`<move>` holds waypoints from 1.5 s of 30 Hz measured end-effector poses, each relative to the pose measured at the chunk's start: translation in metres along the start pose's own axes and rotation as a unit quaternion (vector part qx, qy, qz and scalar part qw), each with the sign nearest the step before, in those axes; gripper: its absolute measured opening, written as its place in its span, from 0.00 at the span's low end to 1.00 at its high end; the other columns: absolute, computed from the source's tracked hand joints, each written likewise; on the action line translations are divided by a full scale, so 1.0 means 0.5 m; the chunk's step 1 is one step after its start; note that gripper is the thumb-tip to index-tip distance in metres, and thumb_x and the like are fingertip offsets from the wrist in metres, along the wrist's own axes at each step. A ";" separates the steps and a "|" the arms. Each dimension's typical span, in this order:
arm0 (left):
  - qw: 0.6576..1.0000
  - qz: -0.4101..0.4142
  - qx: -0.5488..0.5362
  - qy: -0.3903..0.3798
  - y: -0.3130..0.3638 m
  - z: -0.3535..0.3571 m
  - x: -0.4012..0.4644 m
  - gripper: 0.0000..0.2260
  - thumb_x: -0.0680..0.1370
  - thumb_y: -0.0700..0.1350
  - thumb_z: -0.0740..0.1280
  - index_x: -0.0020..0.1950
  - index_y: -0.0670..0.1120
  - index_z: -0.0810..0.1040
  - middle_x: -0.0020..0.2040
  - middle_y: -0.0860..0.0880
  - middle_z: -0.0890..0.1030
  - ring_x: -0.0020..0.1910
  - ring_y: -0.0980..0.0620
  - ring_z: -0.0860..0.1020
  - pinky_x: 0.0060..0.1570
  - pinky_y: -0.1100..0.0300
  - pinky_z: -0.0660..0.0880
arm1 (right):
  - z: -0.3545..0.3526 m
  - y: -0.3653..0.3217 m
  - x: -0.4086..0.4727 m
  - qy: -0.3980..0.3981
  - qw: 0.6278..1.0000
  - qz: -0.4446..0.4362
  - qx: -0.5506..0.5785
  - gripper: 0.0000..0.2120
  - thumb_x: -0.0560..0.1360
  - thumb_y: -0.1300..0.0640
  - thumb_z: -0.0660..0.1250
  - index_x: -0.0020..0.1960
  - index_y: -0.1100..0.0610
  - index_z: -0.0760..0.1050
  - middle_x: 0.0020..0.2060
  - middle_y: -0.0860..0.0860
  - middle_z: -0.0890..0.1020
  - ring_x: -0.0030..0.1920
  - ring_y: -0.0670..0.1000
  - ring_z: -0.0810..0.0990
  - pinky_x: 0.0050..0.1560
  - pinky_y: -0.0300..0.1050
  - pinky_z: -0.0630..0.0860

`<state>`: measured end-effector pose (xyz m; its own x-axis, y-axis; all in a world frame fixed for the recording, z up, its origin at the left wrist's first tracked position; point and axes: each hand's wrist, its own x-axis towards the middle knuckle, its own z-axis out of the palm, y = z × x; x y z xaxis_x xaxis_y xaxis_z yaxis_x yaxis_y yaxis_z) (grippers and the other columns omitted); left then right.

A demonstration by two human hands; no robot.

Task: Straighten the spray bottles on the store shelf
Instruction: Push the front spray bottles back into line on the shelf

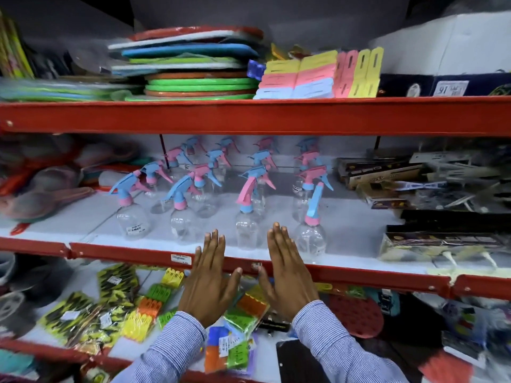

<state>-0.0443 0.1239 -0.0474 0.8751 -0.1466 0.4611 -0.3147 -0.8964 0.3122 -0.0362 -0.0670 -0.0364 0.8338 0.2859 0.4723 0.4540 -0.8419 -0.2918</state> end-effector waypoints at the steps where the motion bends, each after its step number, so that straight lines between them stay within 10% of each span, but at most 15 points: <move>1: 1.000 0.006 -0.019 -0.009 -0.013 0.001 0.007 0.33 0.78 0.61 0.51 0.77 0.47 0.47 0.80 0.49 0.47 0.78 0.55 0.43 0.77 0.49 0.48 | 0.009 -0.005 0.009 0.000 0.999 0.022 0.023 0.33 0.79 0.48 0.53 0.76 0.55 0.40 0.78 0.51 0.42 0.77 0.48 0.39 0.78 0.47 0.45; 13: 0.963 -0.020 -0.260 -0.071 -0.054 -0.002 0.111 0.34 0.76 0.59 0.55 0.77 0.48 0.50 0.79 0.49 0.54 0.77 0.51 0.56 0.76 0.52 0.57 | 0.032 -0.045 0.111 -0.017 0.949 0.241 0.203 0.29 0.78 0.58 0.57 0.76 0.55 0.50 0.73 0.56 0.65 0.68 0.55 0.70 0.66 0.45 0.67; 21: 0.922 -0.059 -0.364 -0.117 -0.036 -0.028 0.166 0.27 0.78 0.38 0.60 0.76 0.47 0.57 0.75 0.48 0.65 0.73 0.48 0.66 0.70 0.59 0.62 | 0.036 -0.045 0.150 -0.020 0.926 0.258 0.274 0.31 0.75 0.68 0.56 0.75 0.55 0.54 0.72 0.53 0.67 0.72 0.53 0.66 0.71 0.44 0.64; 32: 0.936 -0.025 -0.337 -0.095 -0.048 -0.032 0.111 0.29 0.73 0.47 0.57 0.75 0.48 0.59 0.72 0.49 0.69 0.69 0.52 0.69 0.68 0.60 0.64 | 0.035 -0.065 0.106 -0.027 0.939 0.233 0.253 0.30 0.75 0.65 0.57 0.75 0.53 0.55 0.73 0.52 0.66 0.72 0.51 0.66 0.71 0.48 0.66; 45: 0.997 0.039 -0.071 -0.008 -0.115 -0.061 0.007 0.31 0.77 0.57 0.52 0.77 0.51 0.45 0.80 0.52 0.45 0.78 0.54 0.39 0.77 0.46 0.44 | 0.054 -0.140 0.034 0.090 0.993 0.070 -0.001 0.33 0.76 0.55 0.55 0.76 0.56 0.42 0.78 0.53 0.44 0.77 0.49 0.40 0.77 0.49 0.45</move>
<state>-0.0343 0.1875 -0.0383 0.8510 -0.2210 0.4764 -0.4300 -0.8139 0.3906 -0.0452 0.0093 -0.0306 0.8195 0.0794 0.5675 0.3365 -0.8683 -0.3644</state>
